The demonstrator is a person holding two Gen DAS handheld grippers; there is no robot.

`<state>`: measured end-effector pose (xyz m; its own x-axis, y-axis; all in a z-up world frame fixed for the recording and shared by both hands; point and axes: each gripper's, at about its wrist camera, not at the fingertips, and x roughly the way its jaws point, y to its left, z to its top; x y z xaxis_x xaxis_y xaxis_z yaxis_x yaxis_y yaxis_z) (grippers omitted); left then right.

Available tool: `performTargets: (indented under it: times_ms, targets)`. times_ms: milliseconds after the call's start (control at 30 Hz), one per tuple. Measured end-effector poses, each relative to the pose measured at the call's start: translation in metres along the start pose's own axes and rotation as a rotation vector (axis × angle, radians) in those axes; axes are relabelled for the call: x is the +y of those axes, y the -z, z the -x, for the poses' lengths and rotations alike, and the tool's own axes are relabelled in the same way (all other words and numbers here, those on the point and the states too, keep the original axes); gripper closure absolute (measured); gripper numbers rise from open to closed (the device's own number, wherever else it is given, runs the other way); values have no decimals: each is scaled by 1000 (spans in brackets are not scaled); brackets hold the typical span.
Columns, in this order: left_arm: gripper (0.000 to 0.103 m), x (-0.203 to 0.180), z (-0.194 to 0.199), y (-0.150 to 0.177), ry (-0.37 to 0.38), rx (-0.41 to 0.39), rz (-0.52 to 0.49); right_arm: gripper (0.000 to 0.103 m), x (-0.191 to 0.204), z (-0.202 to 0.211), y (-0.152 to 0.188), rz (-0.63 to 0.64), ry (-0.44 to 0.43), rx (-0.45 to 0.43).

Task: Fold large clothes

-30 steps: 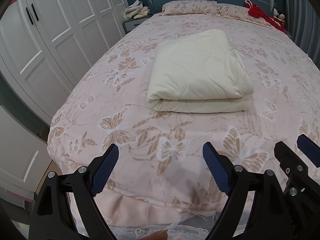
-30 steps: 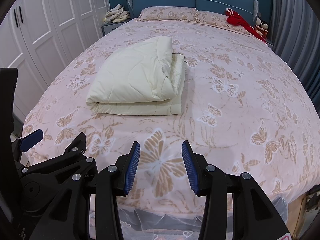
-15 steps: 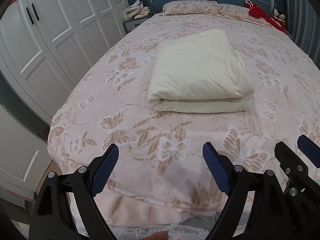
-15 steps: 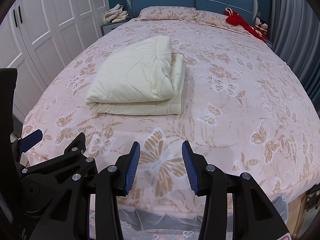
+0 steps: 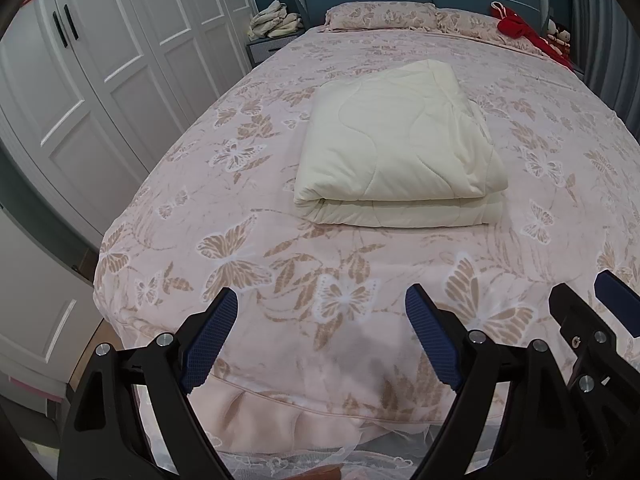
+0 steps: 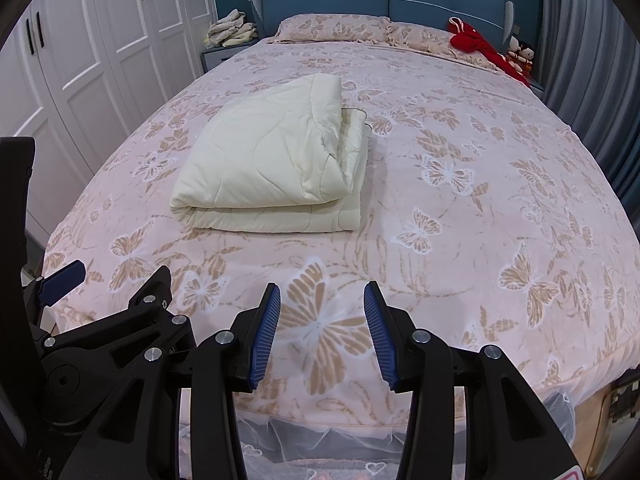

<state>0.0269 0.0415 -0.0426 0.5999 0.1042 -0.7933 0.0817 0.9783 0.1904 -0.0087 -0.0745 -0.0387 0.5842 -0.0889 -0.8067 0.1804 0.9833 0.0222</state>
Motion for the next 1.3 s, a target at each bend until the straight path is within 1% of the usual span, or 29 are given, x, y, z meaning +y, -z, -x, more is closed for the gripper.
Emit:
performTargets:
  times_ms: [333, 533, 967, 1100, 1300]
  targets:
    - [20, 0, 1, -1, -10, -5, -4, 59, 0, -1, -1, 0, -1, 1]
    - [21, 0, 0, -2, 13, 7, 16, 59, -1, -1, -1, 0, -1, 1]
    - [22, -2, 1, 0, 0, -4, 10, 59, 2, 0, -1, -10, 3, 3]
    - [28, -2, 1, -1, 7, -2, 0, 59, 1, -1, -1, -6, 6, 5]
    - [28, 0, 2, -1, 12, -1, 4, 59, 4, -1, -2, -13, 8, 3]
